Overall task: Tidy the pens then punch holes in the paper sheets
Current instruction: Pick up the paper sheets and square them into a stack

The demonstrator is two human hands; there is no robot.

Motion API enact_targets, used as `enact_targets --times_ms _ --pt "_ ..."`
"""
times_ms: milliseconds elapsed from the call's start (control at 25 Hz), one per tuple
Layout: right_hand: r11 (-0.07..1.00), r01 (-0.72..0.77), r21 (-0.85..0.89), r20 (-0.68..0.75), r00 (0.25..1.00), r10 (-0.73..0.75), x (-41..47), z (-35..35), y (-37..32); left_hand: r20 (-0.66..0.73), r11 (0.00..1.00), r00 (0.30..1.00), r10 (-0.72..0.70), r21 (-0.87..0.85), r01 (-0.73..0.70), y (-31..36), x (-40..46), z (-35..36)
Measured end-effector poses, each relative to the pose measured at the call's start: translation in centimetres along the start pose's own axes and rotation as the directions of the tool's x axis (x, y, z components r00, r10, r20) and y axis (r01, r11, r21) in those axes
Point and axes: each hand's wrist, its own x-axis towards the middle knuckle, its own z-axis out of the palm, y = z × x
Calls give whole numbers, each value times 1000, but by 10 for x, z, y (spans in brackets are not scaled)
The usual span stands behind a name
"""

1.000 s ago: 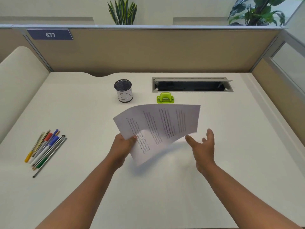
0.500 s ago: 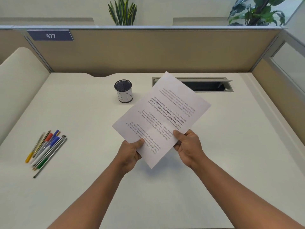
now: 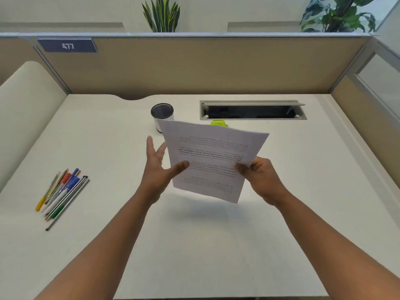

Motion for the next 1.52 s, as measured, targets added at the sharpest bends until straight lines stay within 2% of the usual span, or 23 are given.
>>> enact_targets --times_ms 120,360,600,720,840,1520 --pt "1000 6 -13 3 1000 -6 -4 4 6 87 991 990 112 -82 -105 1 2 4" --pt "998 60 -9 -81 995 -61 -11 15 18 -46 992 993 106 -68 -109 -7 -14 26" --pt "995 81 -52 -216 972 -90 -19 38 33 -170 981 969 181 -33 -189 -14 -23 52" --pt "997 29 -77 -202 978 -44 -24 43 44 -184 991 974 130 -17 -135 -27 -25 61" --pt "992 41 -122 -194 979 -64 -26 45 42 -199 995 976 90 -30 -98 -34 -21 61" --pt "978 -50 -201 -167 986 16 -20 40 51 -178 994 979 105 16 -104 -37 -19 58"
